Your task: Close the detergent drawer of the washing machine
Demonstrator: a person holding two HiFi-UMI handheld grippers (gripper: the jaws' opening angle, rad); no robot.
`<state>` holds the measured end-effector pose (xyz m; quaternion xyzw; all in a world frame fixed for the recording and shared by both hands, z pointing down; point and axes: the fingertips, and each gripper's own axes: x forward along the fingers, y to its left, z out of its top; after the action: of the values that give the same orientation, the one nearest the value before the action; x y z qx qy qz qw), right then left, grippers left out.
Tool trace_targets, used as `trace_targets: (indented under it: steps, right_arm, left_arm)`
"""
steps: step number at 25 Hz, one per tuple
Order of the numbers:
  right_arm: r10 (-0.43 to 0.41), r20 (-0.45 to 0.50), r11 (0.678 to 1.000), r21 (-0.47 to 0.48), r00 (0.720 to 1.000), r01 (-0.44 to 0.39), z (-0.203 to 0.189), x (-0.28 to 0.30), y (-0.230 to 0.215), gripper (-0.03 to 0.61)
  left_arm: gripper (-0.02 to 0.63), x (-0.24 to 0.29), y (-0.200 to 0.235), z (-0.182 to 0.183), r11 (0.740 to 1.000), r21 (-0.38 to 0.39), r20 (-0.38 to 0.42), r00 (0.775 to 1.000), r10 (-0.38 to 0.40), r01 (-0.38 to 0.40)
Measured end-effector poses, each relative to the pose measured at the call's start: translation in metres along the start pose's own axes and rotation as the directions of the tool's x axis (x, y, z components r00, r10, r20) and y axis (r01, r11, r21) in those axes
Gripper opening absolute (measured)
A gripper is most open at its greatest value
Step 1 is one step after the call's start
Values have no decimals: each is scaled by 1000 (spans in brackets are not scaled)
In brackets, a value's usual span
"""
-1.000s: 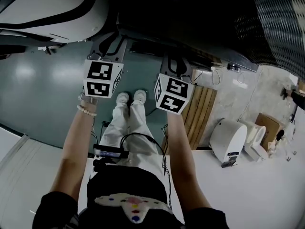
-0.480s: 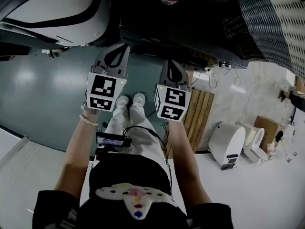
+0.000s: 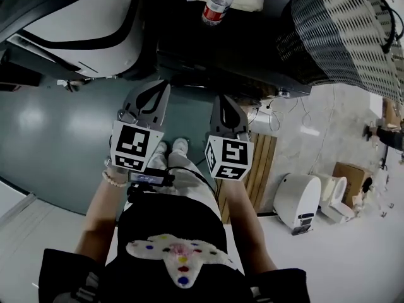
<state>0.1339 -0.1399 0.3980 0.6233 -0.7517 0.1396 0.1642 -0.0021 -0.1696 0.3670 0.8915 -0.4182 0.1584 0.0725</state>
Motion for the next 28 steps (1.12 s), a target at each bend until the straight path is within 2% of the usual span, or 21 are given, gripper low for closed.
trace_targets:
  steps: [4, 12, 20, 28]
  right_arm:
    - [11, 29, 999, -50, 1000, -10, 16, -13, 1, 5]
    - [32, 77, 997, -75, 996, -26, 39, -33, 10, 3]
    - [84, 101, 991, -110, 991, -72, 49, -47, 26, 3]
    - [98, 97, 983, -168, 990, -81, 51, -56, 34, 3]
  left_arm:
    - [11, -16, 1, 13, 999, 21, 25, 999, 26, -26]
    - [11, -41, -3, 34, 997, 74, 50, 999, 17, -21]
    - [11, -58, -15, 36, 995, 104, 45, 999, -12, 8]
    - [11, -64, -19, 37, 994, 106, 40, 999, -24, 19]
